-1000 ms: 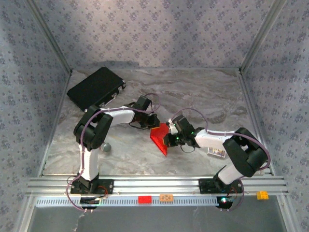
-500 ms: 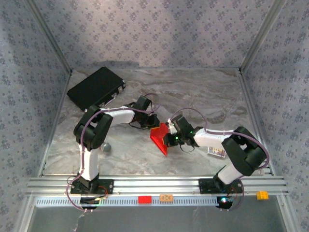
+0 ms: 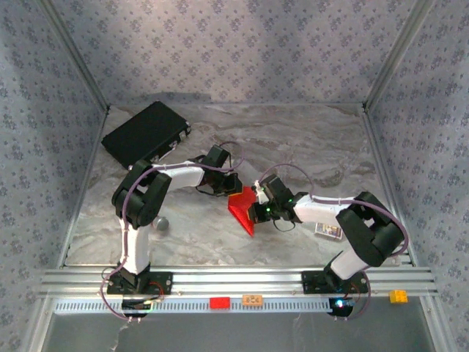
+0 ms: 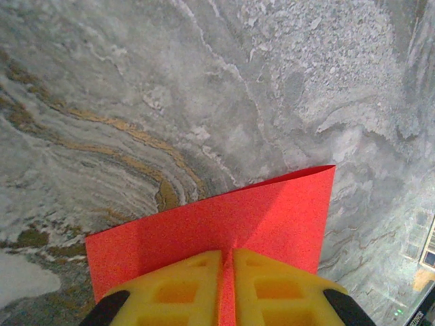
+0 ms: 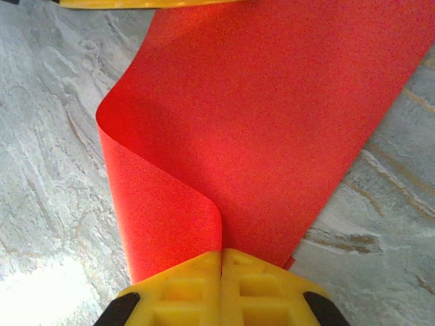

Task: Fold a paper plane with a square sheet of paper (pick it up from the middle)
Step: Third fold the triangle at the center of the table.

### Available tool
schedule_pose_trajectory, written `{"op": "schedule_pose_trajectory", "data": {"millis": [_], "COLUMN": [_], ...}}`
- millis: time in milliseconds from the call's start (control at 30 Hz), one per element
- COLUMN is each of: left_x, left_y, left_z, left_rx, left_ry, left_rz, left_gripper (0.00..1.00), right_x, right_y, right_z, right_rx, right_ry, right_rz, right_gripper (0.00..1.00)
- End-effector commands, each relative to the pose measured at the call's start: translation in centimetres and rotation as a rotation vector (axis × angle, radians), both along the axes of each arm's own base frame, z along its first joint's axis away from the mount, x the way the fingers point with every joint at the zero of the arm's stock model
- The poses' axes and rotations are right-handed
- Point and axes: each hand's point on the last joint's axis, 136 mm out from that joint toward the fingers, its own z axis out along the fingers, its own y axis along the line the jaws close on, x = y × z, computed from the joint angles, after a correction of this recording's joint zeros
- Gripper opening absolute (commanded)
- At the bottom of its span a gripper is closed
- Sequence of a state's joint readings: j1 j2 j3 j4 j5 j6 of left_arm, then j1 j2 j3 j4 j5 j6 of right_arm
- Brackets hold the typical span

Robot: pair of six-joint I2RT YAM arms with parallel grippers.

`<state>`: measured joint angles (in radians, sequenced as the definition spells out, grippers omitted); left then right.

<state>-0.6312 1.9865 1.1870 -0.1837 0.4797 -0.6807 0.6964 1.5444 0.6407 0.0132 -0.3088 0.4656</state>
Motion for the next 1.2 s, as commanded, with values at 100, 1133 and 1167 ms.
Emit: {"op": "schedule_pose_trajectory", "data": {"millis": [100,1133,1167], "left_x": [-1.1,-1.2,-1.3], "left_y": [0.8,1.3,1.3], "left_z": [-1.4,-0.6,-0.7], "left_rx": [0.053,0.057,0.056], "left_ry": [0.042,0.021,0.022], "left_rz": [0.000,0.007,0.008], "left_gripper": [0.12,0.12,0.12], "right_x": [-0.2,0.0,0.0], "right_y": [-0.1,-0.1,-0.1], "right_z": [-0.8,1.3,1.3], "right_rx": [-0.041,-0.019,-0.017], "right_ry": [0.011,-0.023,-0.023], "right_rz": [0.011,0.011,0.013], "right_gripper": [0.00,0.00,0.00]}}
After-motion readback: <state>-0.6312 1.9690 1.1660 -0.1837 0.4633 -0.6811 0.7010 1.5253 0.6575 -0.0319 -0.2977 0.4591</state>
